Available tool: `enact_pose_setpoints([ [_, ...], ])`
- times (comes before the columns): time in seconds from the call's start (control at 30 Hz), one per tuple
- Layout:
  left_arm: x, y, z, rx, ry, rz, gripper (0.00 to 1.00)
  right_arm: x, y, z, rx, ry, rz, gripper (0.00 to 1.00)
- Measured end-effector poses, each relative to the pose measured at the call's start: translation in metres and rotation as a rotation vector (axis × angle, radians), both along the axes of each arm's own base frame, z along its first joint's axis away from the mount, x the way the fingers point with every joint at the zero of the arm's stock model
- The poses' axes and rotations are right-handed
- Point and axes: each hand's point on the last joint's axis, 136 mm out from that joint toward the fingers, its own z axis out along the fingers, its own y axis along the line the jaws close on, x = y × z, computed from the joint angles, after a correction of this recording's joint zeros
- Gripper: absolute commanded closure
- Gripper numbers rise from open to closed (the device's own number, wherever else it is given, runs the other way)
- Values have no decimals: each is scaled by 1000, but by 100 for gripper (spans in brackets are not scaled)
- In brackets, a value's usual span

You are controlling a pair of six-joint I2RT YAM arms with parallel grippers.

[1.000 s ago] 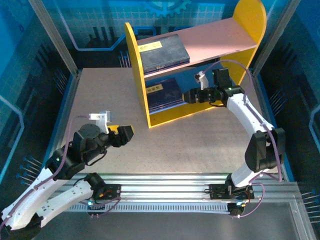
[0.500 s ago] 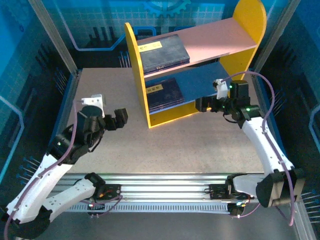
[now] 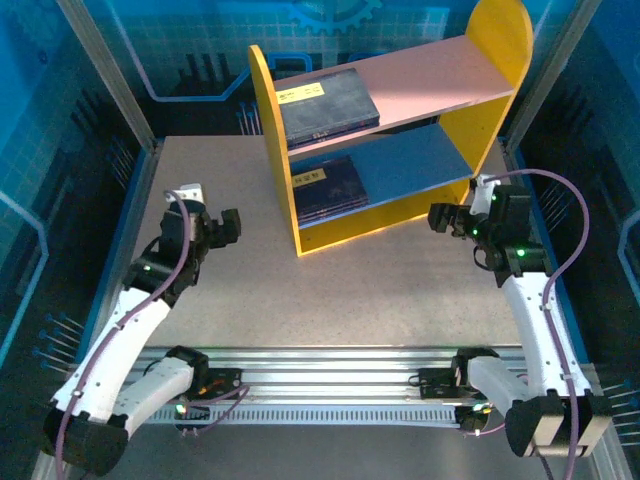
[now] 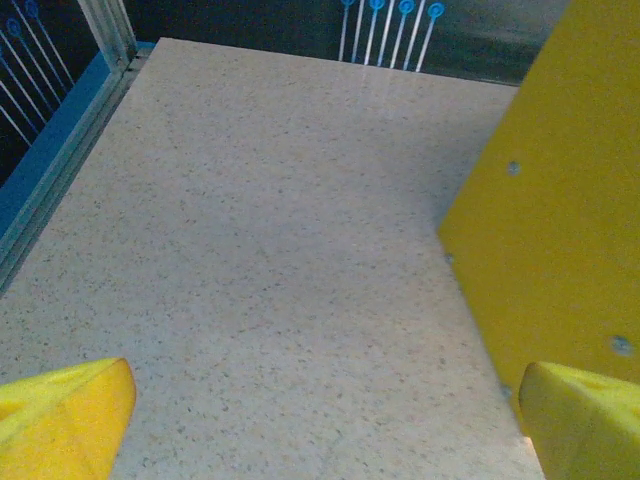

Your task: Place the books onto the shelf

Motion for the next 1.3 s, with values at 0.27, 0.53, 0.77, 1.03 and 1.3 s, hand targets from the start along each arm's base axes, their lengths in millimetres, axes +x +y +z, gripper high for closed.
enact_pose_setpoints([
  [0.27, 12, 32, -65, 39, -61, 75, 1, 0, -12, -38, -50, -41, -42, 0],
  [0.53, 17, 43, -124, 53, -124, 63, 1, 9, -12, -60, -99, -135, -11, 0],
  [0.77, 44, 45, -117, 16, -226, 45, 1, 25, -15, -78, -131, -155, -3, 0],
  [1.03, 58, 39, -135, -5, -223, 6, 1, 35, -22, -113, -154, -150, -25, 0],
  [1.3, 64, 38, -142, -8, -229, -7, 1, 48, -25, -120, -156, -193, -33, 0],
])
